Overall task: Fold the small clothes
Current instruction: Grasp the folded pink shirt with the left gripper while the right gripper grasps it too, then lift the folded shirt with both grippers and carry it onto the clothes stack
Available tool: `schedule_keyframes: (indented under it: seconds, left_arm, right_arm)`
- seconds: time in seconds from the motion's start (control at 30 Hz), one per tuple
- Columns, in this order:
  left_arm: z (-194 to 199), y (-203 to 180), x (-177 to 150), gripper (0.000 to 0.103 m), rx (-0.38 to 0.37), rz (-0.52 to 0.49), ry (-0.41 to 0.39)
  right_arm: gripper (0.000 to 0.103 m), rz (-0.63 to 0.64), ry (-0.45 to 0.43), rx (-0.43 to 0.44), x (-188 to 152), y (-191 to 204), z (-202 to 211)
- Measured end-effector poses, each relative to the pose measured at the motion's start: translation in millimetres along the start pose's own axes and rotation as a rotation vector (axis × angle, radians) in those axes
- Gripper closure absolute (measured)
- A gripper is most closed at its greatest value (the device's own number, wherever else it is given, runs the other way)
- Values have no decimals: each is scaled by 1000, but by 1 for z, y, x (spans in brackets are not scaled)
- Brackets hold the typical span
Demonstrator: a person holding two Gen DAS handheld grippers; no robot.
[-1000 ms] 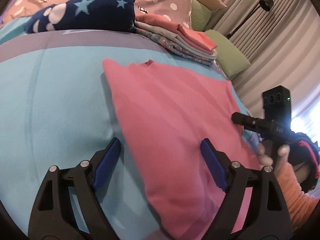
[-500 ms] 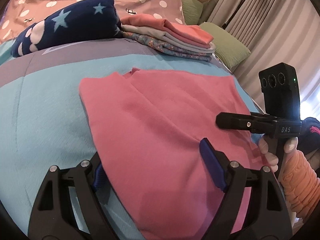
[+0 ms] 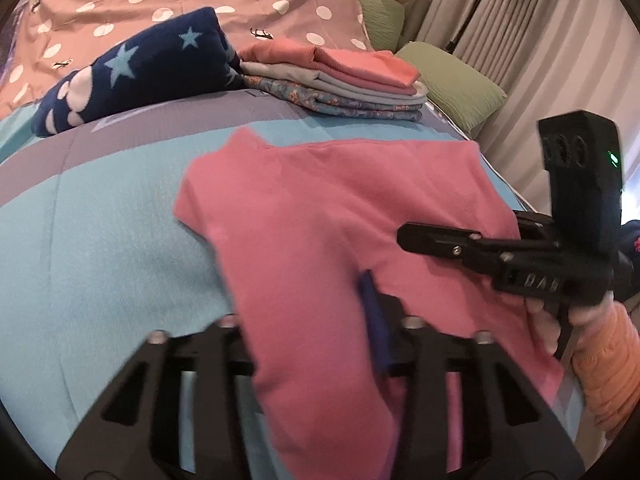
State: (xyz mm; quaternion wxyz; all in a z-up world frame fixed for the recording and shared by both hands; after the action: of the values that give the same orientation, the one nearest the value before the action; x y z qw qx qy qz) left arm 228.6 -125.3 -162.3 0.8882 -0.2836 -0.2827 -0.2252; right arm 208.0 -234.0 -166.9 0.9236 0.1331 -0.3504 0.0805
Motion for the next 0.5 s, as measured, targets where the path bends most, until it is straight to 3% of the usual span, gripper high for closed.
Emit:
schedule_keyframes:
  seconds: [0.13, 0.33, 0.5]
  left_arm:
    - [23, -23, 6, 74, 74, -79, -42]
    - [73, -68, 36, 75, 76, -164, -137]
    - [105, -114, 81, 75, 80, -276, -220]
  right_arm:
    - [80, 28, -103, -56, 7, 13, 32]
    - [81, 8, -287, -76, 28, 15, 105]
    - [81, 4, -432, -113, 68, 2, 166]
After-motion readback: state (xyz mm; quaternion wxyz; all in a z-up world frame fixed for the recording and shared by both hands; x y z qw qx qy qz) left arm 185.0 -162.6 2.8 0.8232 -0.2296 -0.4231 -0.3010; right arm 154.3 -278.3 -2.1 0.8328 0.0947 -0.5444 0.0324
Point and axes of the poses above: each gripper's, at about its wrist camera, not at the fingertips, and z roughly against the way its jaws point, y to its left, x to its top, the point moved 9 cm from there along -z, roughly the way its jaws point, and after that the axes turned 9 degrees about -x, right-handed, at the moved point
